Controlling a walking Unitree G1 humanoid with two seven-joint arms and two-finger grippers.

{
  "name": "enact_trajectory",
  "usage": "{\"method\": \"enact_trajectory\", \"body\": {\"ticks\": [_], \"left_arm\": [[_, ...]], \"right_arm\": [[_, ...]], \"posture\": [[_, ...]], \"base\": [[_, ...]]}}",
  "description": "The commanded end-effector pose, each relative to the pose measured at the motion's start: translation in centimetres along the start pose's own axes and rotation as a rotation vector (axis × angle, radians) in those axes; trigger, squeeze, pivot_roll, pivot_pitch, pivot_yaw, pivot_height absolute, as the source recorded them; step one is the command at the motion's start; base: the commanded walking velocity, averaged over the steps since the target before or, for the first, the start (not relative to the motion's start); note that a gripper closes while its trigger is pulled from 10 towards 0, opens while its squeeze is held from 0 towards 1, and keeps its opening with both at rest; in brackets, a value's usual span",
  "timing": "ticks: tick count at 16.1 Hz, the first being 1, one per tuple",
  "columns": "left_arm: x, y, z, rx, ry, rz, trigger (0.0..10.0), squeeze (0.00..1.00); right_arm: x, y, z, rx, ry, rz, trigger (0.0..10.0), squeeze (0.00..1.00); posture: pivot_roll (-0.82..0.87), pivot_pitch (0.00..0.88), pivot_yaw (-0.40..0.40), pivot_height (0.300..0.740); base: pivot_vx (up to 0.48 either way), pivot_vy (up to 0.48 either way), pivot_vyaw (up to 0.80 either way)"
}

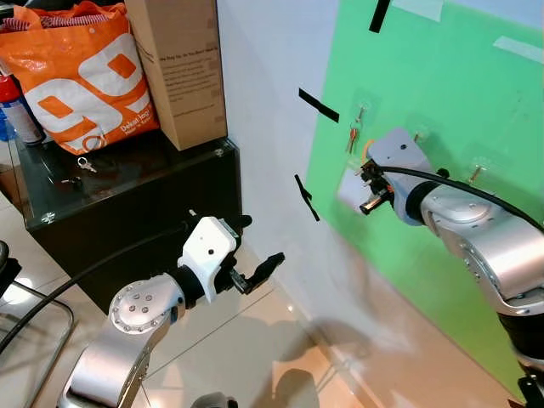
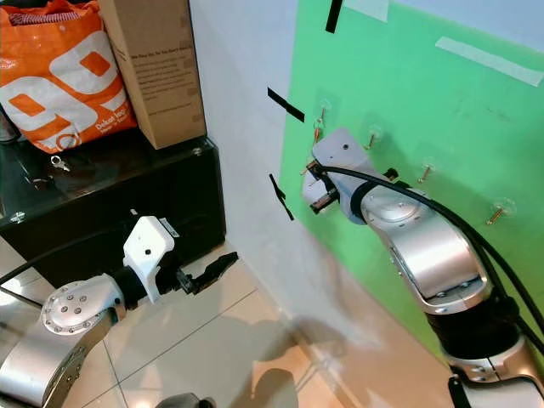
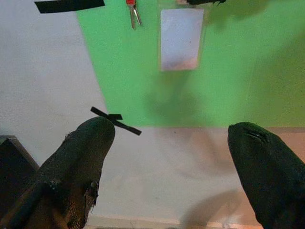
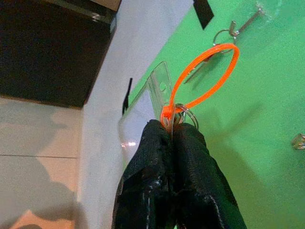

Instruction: Hang keys on a hook

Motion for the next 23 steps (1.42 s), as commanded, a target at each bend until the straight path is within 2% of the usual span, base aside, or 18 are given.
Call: {"method": "enact_trajectory", "body": {"ticks": [1,3,7,9,12,14,18,23], "left_arm": [[-0.1,0.1,0.0,0.001,-0.002,0.009,10.0,0.0],[-0.1,0.2,0.1,0.001,-0.002,0.009,10.0,0.0],[0.0,0.4,0.1,-0.002,-0.003,0.012,10.0,0.0],[0.0,0.4,0.1,-0.002,-0.002,0.012,10.0,0.0],[0.1,0.6,0.1,-0.003,-0.005,0.014,10.0,0.0],[0.1,0.7,0.1,-0.003,-0.009,0.017,10.0,0.0],[0.3,0.8,0.1,-0.003,-0.011,0.021,10.0,0.0],[0.5,0.9,0.0,-0.002,-0.004,0.021,10.0,0.0]], "right_arm": [[-0.6,-0.1,0.0,-0.003,-0.01,0.041,10.0,0.0],[-0.9,1.5,0.2,-0.198,0.039,0.349,10.0,0.0],[-0.8,1.5,0.2,-0.339,0.152,0.673,10.0,0.0],[-0.8,1.5,0.1,-0.345,0.157,0.691,10.0,0.0],[-0.6,-0.2,0.3,-0.371,0.183,0.915,10.0,0.0],[-0.7,-1.1,0.4,-0.375,0.17,1.0,10.0,0.0],[-0.3,-2.5,0.7,-0.35,0.169,1.08,10.0,0.0],[-0.5,-2.5,0.4,-0.399,0.172,1.136,10.0,0.0]], "posture": [[0.0,0.0,-0.033,0.74],[0.0,0.0,-0.029,0.74],[0.0,0.0,-0.029,0.74],[0.0,0.0,-0.029,0.74],[0.0,0.0,-0.023,0.74],[0.0,0.0,-0.019,0.74],[0.01,0.0,-0.015,0.74],[0.01,0.0,-0.006,0.74]], "base": [[0.0,0.0,0.0],[0.0,0.0,0.0],[0.0,0.0,0.0],[0.0,0.0,0.0],[0.0,0.0,0.0],[0.0,0.0,0.0],[0.0,0.0,0.0],[0.0,0.0,0.0]]}}
Point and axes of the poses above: a point about 5 cm out from each wrist's last joint towards the gripper, its own z axis pointing out of the wrist towards the gripper, its own y axis along the axis of the wrist's last joint, x = y × z, the point moved 2 cm from there along z, pointing out of the wrist towards the gripper, and after that the axes turned 4 degrees about -z, right-handed, at the moved point
